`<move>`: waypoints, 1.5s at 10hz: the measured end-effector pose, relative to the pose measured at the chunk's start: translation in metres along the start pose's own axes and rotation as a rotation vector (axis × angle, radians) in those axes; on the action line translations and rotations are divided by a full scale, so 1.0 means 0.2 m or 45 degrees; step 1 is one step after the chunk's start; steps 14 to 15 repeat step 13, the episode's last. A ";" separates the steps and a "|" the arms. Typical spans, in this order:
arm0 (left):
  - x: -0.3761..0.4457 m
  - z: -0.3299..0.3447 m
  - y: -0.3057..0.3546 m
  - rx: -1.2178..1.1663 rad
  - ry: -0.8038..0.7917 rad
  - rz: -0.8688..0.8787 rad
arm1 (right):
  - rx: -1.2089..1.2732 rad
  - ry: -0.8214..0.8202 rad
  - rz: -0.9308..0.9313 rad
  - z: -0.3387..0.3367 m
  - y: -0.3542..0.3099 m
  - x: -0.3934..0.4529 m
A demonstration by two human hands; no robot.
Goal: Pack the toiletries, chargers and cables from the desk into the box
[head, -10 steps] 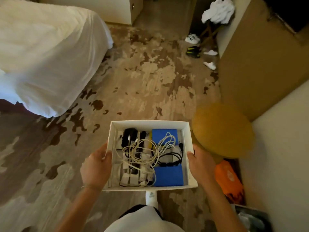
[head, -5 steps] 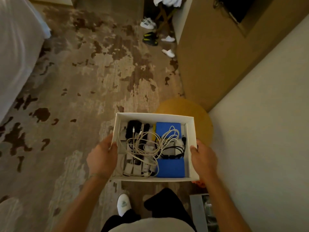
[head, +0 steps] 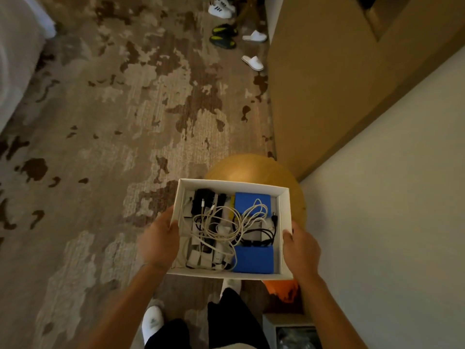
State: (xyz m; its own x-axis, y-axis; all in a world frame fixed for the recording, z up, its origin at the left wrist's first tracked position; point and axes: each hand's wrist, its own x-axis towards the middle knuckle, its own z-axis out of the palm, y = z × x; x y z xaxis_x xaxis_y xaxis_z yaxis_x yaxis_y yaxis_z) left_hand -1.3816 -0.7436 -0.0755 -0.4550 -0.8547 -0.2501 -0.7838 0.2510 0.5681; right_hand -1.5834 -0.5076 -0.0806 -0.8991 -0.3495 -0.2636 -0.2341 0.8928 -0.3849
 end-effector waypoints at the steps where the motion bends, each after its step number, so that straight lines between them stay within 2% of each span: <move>1: 0.12 0.21 0.13 0.101 -0.050 0.010 | 0.019 -0.022 0.023 0.07 0.15 0.24; 3: 0.39 0.61 0.24 0.233 -0.116 0.029 | 0.017 -0.063 0.069 0.25 0.37 0.64; 5: 0.59 0.93 0.21 0.257 -0.127 -0.051 | -0.009 -0.063 -0.005 0.43 0.53 0.90; 7: 0.70 1.11 0.18 0.251 -0.134 -0.026 | -0.005 -0.011 -0.040 0.57 0.63 1.04; 9: 0.75 1.16 0.16 0.194 -0.103 0.020 | 0.026 -0.011 -0.026 0.64 0.66 1.10; 10: 0.80 1.17 0.13 0.158 -0.165 -0.015 | 0.033 -0.054 -0.040 0.61 0.64 1.11; 11: 0.85 1.13 0.16 0.248 -0.363 -0.024 | -0.073 -0.280 -0.058 0.51 0.62 1.14; 12: 0.83 0.95 0.30 0.283 -0.454 -0.022 | -0.198 -0.520 -0.065 0.31 0.54 1.15; 13: 0.72 0.70 0.49 -0.004 -0.333 0.112 | 0.070 -0.371 -0.091 0.03 0.39 1.10; 15: 0.72 0.70 0.49 -0.004 -0.333 0.112 | 0.070 -0.371 -0.091 0.03 0.39 1.10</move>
